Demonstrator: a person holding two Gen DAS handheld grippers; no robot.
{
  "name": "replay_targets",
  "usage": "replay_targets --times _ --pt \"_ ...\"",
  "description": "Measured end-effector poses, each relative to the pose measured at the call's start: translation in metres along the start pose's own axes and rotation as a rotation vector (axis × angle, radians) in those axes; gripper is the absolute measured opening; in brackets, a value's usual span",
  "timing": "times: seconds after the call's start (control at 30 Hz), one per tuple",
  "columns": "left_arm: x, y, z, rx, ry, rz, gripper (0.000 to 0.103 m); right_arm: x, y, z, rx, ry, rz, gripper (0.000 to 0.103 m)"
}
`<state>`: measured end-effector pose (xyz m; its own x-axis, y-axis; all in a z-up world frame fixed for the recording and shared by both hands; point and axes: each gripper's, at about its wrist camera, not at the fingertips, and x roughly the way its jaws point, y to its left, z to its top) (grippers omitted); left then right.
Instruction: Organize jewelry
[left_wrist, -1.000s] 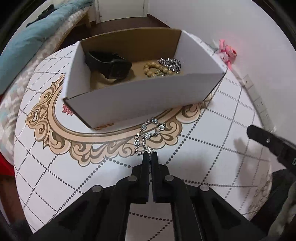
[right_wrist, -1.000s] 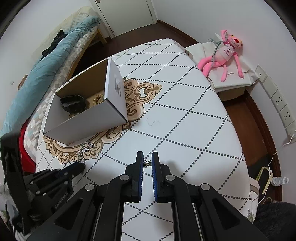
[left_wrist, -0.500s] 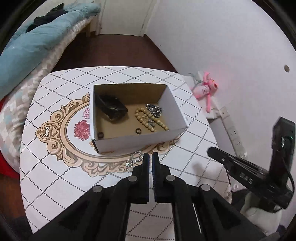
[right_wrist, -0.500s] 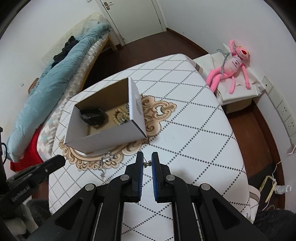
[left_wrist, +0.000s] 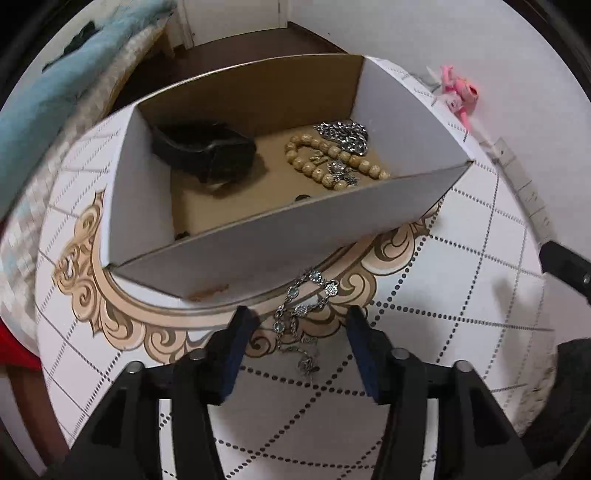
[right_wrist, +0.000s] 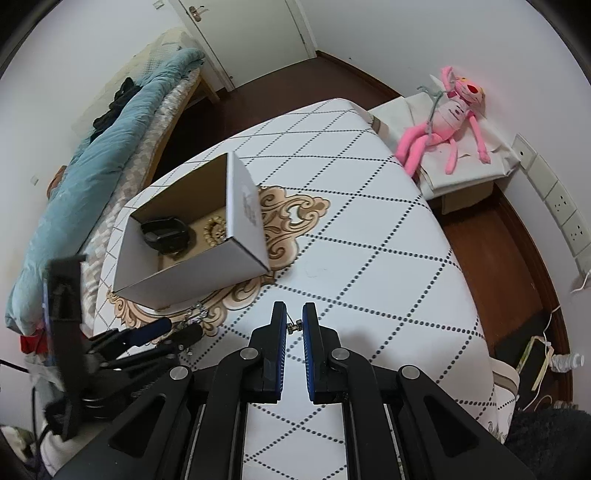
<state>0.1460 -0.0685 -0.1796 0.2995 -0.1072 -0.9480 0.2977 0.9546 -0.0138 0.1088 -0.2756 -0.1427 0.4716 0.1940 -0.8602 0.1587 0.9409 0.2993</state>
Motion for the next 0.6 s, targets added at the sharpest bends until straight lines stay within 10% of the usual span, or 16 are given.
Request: replay_targets --times 0.13,0.23,0.6 --pt "0.000 -0.007 0.000 0.020 -0.030 0.002 0.049 0.008 -0.004 0.000 0.005 0.016 -0.012 0.009" --pt "-0.002 -0.010 0.003 0.040 -0.032 -0.014 0.003 0.017 -0.005 -0.002 0.007 0.031 -0.020 0.009" --pt "-0.042 0.012 -0.006 -0.084 -0.076 -0.140 0.003 0.019 0.002 -0.004 -0.003 0.038 -0.002 0.009"
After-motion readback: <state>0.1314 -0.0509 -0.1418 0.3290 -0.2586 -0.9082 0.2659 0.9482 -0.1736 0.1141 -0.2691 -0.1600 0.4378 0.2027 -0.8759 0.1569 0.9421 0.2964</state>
